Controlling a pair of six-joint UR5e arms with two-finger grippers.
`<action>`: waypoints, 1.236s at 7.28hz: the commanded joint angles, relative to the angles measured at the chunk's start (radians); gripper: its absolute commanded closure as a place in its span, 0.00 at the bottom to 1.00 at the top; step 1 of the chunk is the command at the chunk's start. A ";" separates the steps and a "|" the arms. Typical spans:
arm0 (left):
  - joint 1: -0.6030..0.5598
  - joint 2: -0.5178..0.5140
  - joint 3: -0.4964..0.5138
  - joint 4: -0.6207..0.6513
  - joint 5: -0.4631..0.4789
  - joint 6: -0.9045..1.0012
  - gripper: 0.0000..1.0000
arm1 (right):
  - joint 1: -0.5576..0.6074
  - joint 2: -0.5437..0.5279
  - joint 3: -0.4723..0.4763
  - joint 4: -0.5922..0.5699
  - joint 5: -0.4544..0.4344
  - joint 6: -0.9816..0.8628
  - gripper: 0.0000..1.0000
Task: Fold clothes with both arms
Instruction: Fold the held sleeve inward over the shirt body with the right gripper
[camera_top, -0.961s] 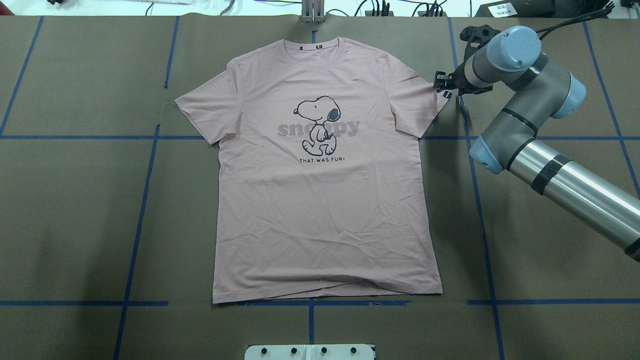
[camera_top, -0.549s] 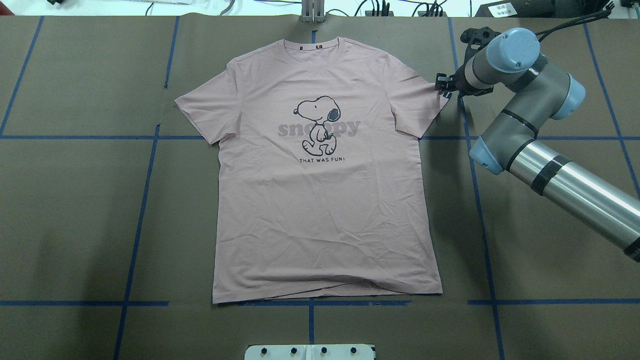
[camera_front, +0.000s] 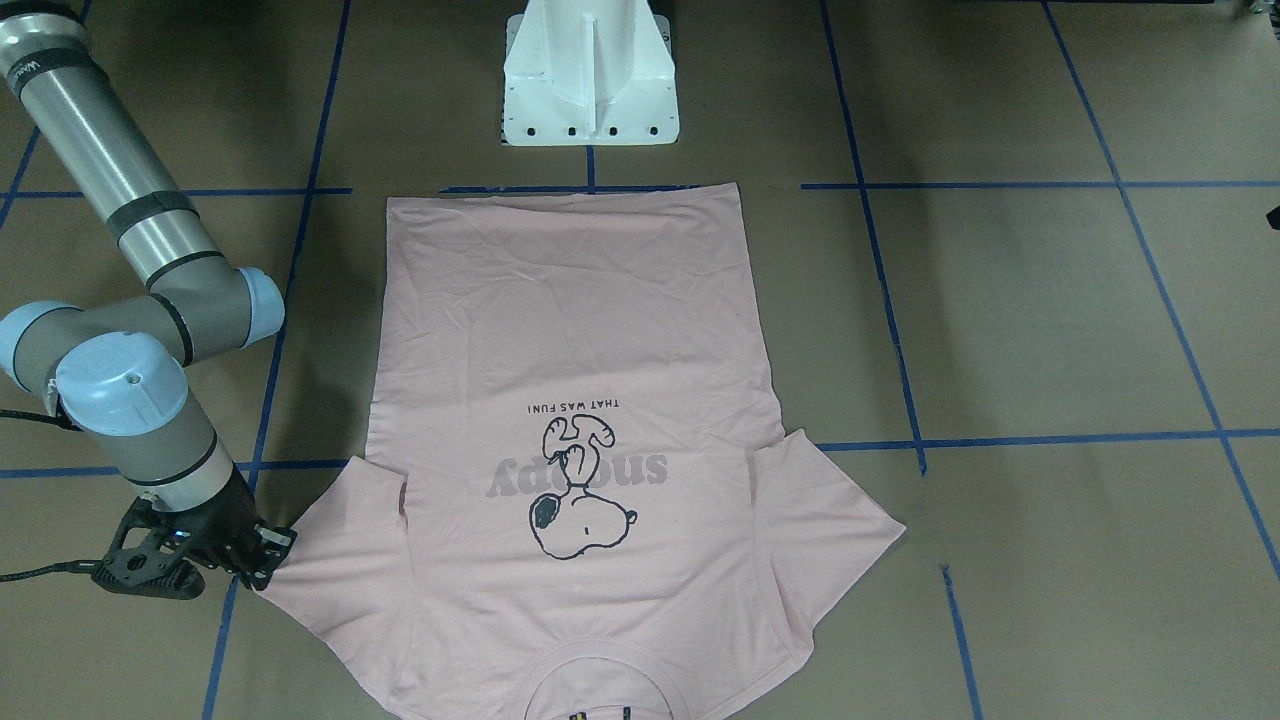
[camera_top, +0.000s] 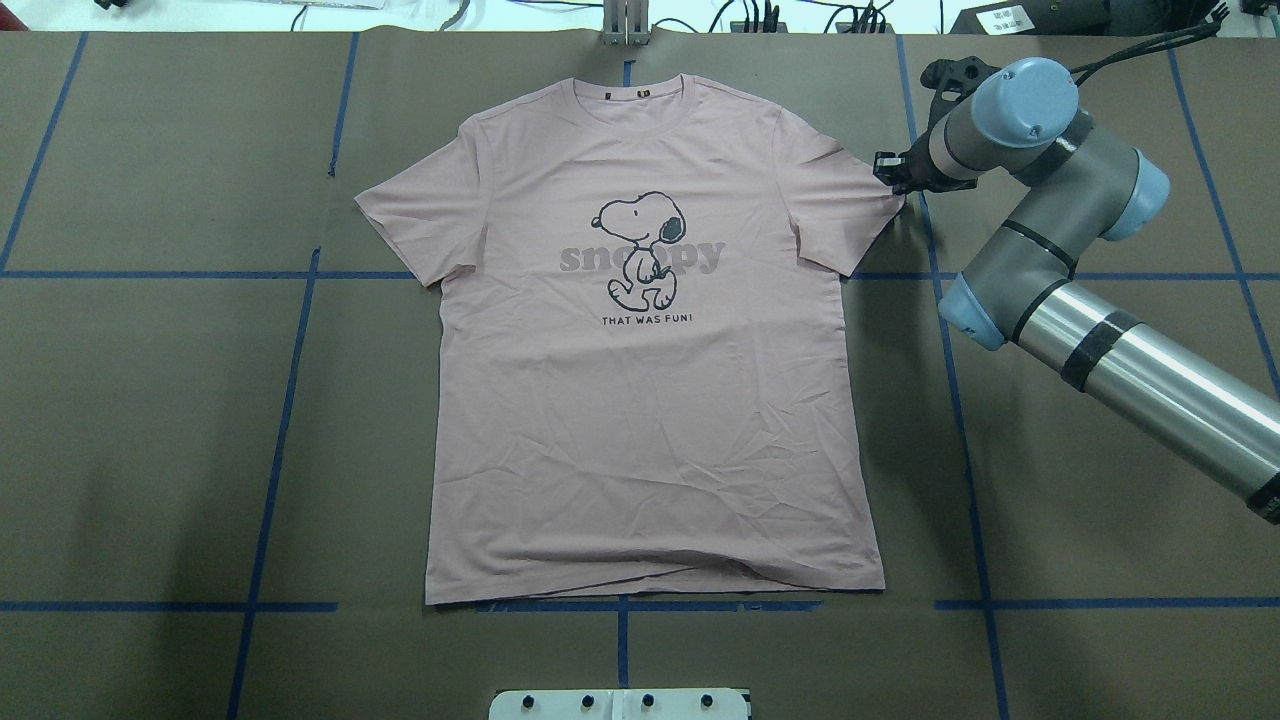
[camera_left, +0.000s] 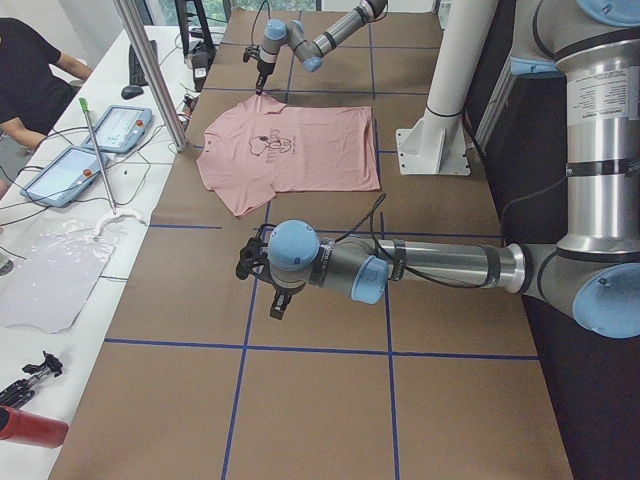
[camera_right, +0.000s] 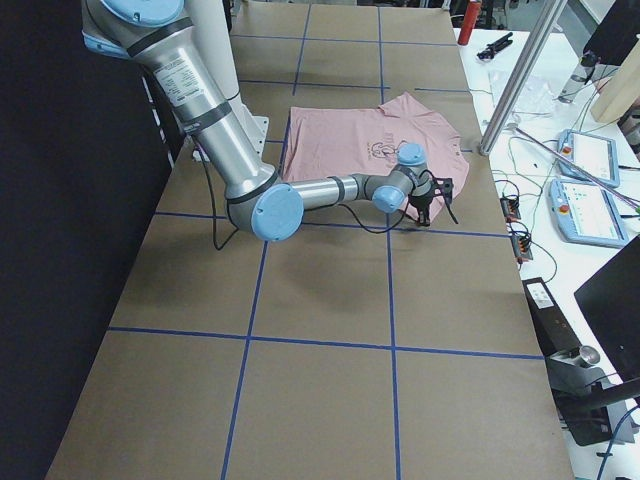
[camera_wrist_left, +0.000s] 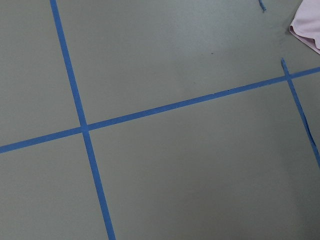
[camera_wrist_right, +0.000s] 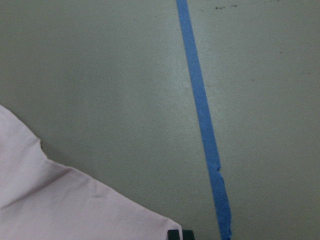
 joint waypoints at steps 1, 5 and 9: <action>0.001 0.001 0.000 0.000 0.000 0.000 0.00 | 0.001 0.021 0.017 0.000 0.001 -0.012 1.00; 0.001 0.005 -0.003 0.000 0.000 0.000 0.00 | -0.075 0.157 0.020 -0.067 -0.041 0.083 1.00; 0.001 0.005 -0.003 0.000 0.000 0.000 0.00 | -0.192 0.242 -0.017 -0.172 -0.233 0.142 1.00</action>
